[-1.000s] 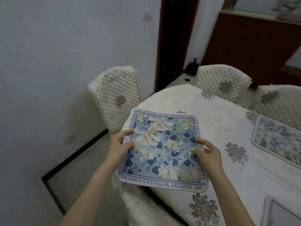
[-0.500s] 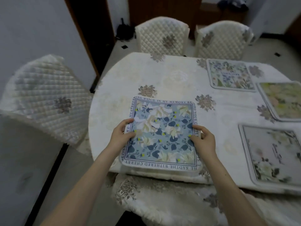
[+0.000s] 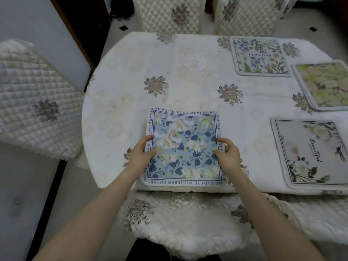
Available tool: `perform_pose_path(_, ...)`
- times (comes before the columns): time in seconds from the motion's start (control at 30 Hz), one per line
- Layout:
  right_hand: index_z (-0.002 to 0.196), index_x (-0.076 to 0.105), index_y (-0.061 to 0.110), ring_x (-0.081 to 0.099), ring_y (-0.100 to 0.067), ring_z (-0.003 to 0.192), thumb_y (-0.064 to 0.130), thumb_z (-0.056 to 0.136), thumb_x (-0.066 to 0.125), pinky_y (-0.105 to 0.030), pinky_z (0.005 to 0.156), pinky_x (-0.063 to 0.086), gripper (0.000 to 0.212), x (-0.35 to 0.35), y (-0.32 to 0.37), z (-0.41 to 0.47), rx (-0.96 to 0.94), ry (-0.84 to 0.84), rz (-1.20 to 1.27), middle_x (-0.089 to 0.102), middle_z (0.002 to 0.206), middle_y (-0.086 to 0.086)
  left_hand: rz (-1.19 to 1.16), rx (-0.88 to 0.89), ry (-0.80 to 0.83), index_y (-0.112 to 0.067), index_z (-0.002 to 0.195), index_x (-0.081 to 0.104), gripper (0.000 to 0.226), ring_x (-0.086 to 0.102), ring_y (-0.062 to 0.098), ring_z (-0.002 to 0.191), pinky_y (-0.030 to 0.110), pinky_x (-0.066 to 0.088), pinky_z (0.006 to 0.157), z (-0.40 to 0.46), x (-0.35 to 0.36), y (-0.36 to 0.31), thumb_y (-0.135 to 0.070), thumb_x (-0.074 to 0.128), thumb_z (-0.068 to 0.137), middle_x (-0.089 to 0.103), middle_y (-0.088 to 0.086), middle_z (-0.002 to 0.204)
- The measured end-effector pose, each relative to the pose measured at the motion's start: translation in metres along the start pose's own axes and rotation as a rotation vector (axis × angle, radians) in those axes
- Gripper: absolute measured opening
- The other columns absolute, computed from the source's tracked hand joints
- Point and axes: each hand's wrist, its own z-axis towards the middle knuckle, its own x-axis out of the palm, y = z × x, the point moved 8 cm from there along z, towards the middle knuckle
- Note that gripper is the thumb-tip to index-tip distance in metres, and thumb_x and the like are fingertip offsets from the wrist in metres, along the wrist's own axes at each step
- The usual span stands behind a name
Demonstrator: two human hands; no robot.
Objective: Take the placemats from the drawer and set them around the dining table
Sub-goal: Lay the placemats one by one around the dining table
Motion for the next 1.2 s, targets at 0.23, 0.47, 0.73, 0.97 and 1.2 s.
perform_pose_path(0.23, 0.115, 0.060, 0.023, 0.056, -0.021, 0.057, -0.004, 0.084, 0.056, -0.028, 0.049, 0.048, 0.042, 0.002, -0.013, 0.011, -0.029, 0.003, -0.013, 0.066, 0.104, -0.014, 0.109, 0.005, -0.004, -0.020, 0.134, 0.050, 0.049, 0.044, 0.010, 0.125, 0.014, 0.033, 0.093, 0.008, 0.016, 0.007, -0.003, 0.060, 0.089, 0.049, -0.005, 0.139)
perform_pose_path(0.47, 0.137, 0.042, 0.022, 0.052, -0.015, 0.080, 0.009, 0.089, 0.056, -0.009, 0.057, 0.034, 0.051, 0.006, -0.011, 0.012, -0.180, 0.023, -0.289, 0.046, 0.114, -0.002, 0.320, 0.067, 0.014, -0.019, 0.141, 0.043, 0.052, 0.049, 0.004, 0.116, 0.013, 0.032, 0.091, 0.012, 0.019, 0.012, -0.013, 0.060, 0.092, 0.049, 0.001, 0.139)
perform_pose_path(0.73, 0.135, 0.051, 0.006, 0.050, -0.037, 0.115, 0.024, 0.093, 0.042, -0.043, 0.091, 0.047, 0.047, 0.019, -0.021, 0.012, -0.460, -0.089, -0.917, 0.052, 0.126, -0.021, 1.003, 0.274, -0.086, -0.011, 0.134, 0.051, 0.054, 0.042, 0.034, 0.101, 0.043, 0.043, 0.080, 0.014, 0.028, 0.018, -0.027, 0.069, 0.086, 0.053, 0.022, 0.109)
perform_pose_path(0.97, 0.151, 0.020, 0.007, 0.019, -0.022, 0.145, 0.033, 0.100, 0.017, -0.032, 0.117, 0.007, 0.057, 0.030, -0.047, 0.017, -0.463, 0.062, -1.040, 0.022, 0.157, -0.006, 1.280, 0.353, 0.072, -0.006, 0.141, 0.041, 0.062, 0.040, 0.027, 0.135, 0.046, 0.006, 0.115, 0.015, 0.036, 0.037, -0.043, 0.016, 0.098, 0.041, 0.010, 0.147)
perform_pose_path(1.2, 0.146, 0.036, 0.006, 0.036, -0.029, 0.139, 0.039, 0.092, 0.010, -0.042, 0.113, 0.029, 0.068, 0.031, -0.025, 0.019, -0.420, 0.063, -1.137, 0.039, 0.150, -0.010, 1.330, 0.457, 0.133, -0.009, 0.129, 0.057, 0.065, 0.044, 0.030, 0.133, 0.047, 0.003, 0.114, 0.032, 0.034, 0.000, -0.043, 0.016, 0.093, 0.057, 0.010, 0.133)
